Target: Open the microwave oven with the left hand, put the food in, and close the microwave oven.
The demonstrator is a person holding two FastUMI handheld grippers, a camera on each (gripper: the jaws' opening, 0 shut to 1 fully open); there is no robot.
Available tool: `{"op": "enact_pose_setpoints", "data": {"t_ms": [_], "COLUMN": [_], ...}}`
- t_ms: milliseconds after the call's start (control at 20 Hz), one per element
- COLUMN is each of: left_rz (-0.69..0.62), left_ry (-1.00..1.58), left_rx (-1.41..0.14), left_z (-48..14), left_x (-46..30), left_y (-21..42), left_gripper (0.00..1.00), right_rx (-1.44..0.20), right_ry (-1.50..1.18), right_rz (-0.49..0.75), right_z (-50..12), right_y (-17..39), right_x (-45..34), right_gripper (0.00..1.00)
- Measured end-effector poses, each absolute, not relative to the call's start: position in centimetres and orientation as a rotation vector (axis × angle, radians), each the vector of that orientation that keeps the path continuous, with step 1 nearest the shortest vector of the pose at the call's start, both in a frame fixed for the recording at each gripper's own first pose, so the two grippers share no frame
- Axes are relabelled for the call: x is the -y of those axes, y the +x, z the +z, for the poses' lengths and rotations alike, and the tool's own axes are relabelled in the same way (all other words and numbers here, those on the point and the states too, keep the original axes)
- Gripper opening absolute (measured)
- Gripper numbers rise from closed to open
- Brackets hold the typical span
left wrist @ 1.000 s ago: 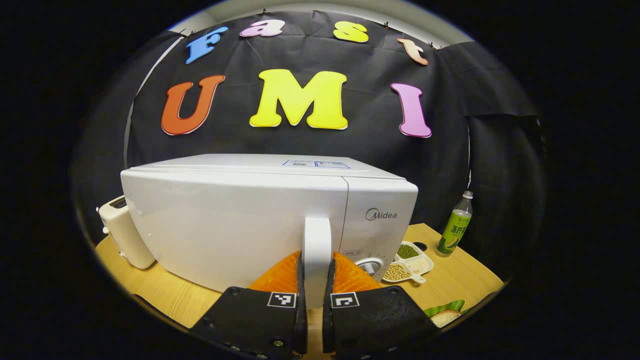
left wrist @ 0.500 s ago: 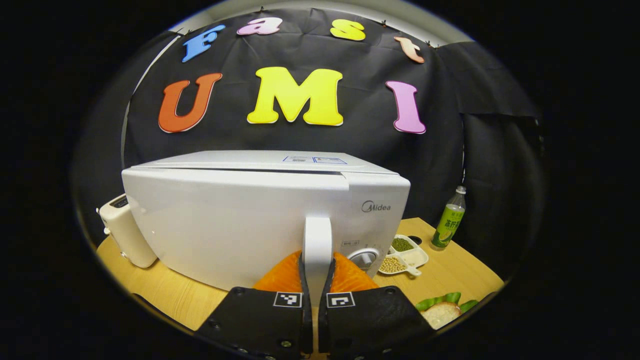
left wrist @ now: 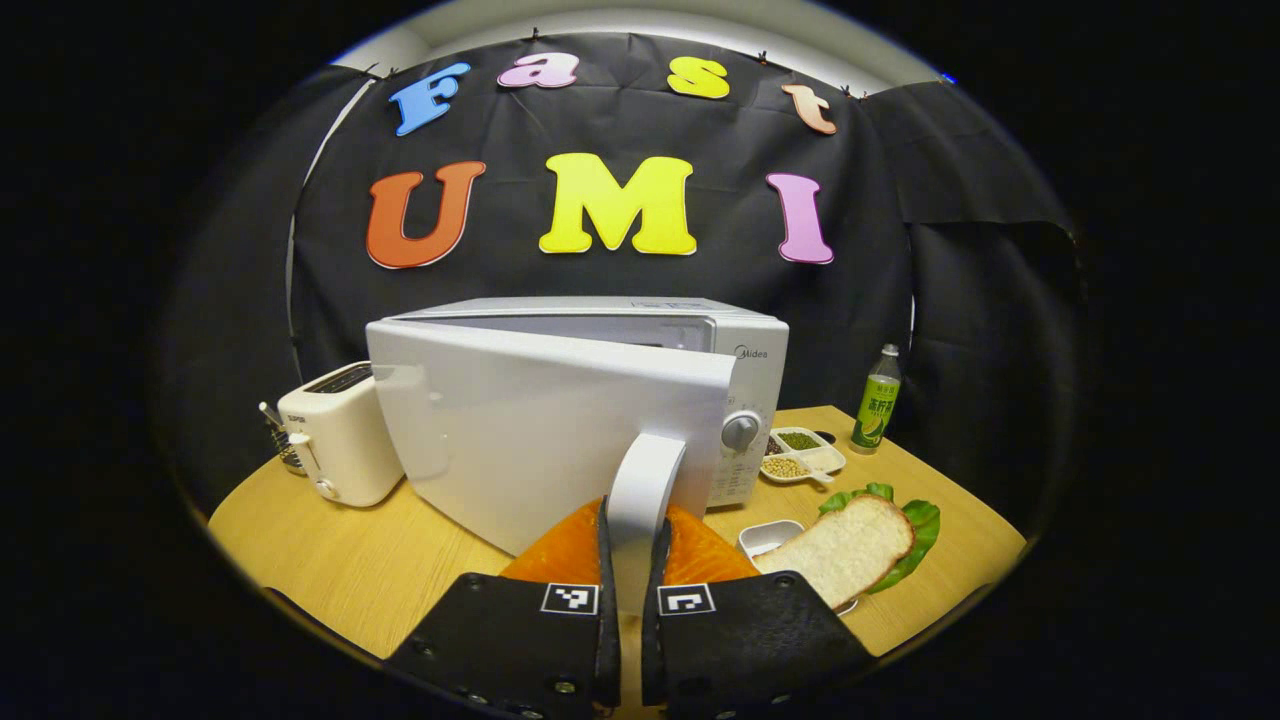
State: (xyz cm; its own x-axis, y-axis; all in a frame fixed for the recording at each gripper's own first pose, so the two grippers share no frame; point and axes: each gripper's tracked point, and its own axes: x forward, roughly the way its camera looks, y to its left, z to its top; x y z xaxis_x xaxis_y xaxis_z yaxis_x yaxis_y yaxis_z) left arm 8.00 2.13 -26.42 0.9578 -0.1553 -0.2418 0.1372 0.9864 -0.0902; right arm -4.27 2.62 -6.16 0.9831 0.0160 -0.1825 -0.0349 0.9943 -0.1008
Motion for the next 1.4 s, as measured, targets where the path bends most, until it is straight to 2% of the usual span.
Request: {"op": "enact_pose_setpoints", "data": {"t_ms": [50, 150, 200, 350, 400, 450, 500, 550, 600, 800, 850, 900, 950, 1000, 1050, 1200, 1250, 1300, 1350, 1400], "left_rz": [-0.134, -0.104, -0.090, -0.029, -0.015, 0.003, 0.028, 0.038, 0.046, 0.089, 0.097, 0.102, 0.104, 0.106, 0.111, 0.138, 0.139, 0.146, 0.161, 0.170], "left_ry": [-0.067, -0.065, -0.074, -0.065, -0.058, -0.048, -0.035, -0.031, -0.035, -0.006, -0.003, -0.001, -0.001, -0.004, -0.014, -0.033, -0.040, -0.042, -0.042, -0.041], "left_rx": [-0.258, -0.274, -0.280, -0.268, -0.273, -0.276, -0.276, -0.281, -0.283, -0.296, -0.302, -0.307, -0.310, -0.311, -0.312, -0.323, -0.324, -0.327, -0.333, -0.335], "left_z": [-26.5, -26.7, -26.8, -26.4, -26.4, -26.5, -26.3, -26.4, -26.4, -26.4, -26.4, -26.5, -26.5, -26.5, -26.6, -26.8, -27.0, -27.1, -27.1, -27.3], "left_x": [-2.9, -4.3, -4.9, -7.6, -8.5, -9.4, -10.3, -11.1, -11.5, -13.5, -13.9, -14.4, -14.7, -15.0, -15.4, -16.8, -17.3, -17.9, -18.9, -19.6], "left_y": [7.2, 5.8, 5.2, 4.1, 3.8, 3.4, 3.1, 2.9, 2.4, 1.1, 0.8, 0.6, 0.3, 0.2, 0.1, -1.1, -1.4, -1.8, -2.2, -2.6], "left_gripper": [0.12, 0.12, 0.14, 0.24, 0.46, 0.63, 0.68, 0.89, 0.98, 0.96, 0.96, 0.96, 0.96, 0.96, 0.96, 0.95, 0.95, 0.95, 0.95, 0.95], "right_rx": [-0.185, -0.186, -0.185, -0.180, -0.178, -0.179, -0.177, -0.177, -0.178, -0.183, -0.183, -0.180, -0.175, -0.175, -0.173, -0.182, -0.173, -0.172, -0.180, -0.179], "right_ry": [-0.097, -0.090, -0.095, -0.104, -0.105, -0.106, -0.106, -0.104, -0.100, -0.083, -0.080, -0.078, -0.079, -0.085, -0.092, -0.110, -0.104, -0.102, -0.100, -0.092], "right_rz": [0.036, 0.055, 0.059, 0.078, 0.084, 0.089, 0.093, 0.094, 0.096, 0.112, 0.117, 0.120, 0.126, 0.131, 0.135, 0.153, 0.158, 0.152, 0.149, 0.148], "right_z": [-6.2, -6.4, -6.5, -6.6, -6.6, -6.6, -6.7, -6.7, -6.9, -7.2, -7.0, -7.0, -6.9, -7.0, -7.0, -7.3, -7.1, -7.0, -7.3, -7.4], "right_y": [-4.5, -5.3, -5.6, -6.7, -7.0, -7.3, -7.7, -7.9, -8.2, -9.4, -9.8, -10.3, -10.7, -11.2, -11.5, -12.1, -12.2, -12.4, -12.4, -12.5], "right_x": [-3.0, -3.6, -3.8, -4.3, -4.5, -4.7, -4.8, -4.8, -4.8, -4.8, -4.7, -4.5, -4.2, -4.0, -3.6, -3.0, -2.9, -2.7, -2.5, -2.8], "right_gripper": [0.93, 0.93, 1.00, 1.00, 0.93, 0.93, 0.93, 0.93, 0.93, 0.93, 1.00, 0.93, 0.93, 1.00, 0.93, 0.93, 1.00, 1.00, 0.92, 1.00]}}
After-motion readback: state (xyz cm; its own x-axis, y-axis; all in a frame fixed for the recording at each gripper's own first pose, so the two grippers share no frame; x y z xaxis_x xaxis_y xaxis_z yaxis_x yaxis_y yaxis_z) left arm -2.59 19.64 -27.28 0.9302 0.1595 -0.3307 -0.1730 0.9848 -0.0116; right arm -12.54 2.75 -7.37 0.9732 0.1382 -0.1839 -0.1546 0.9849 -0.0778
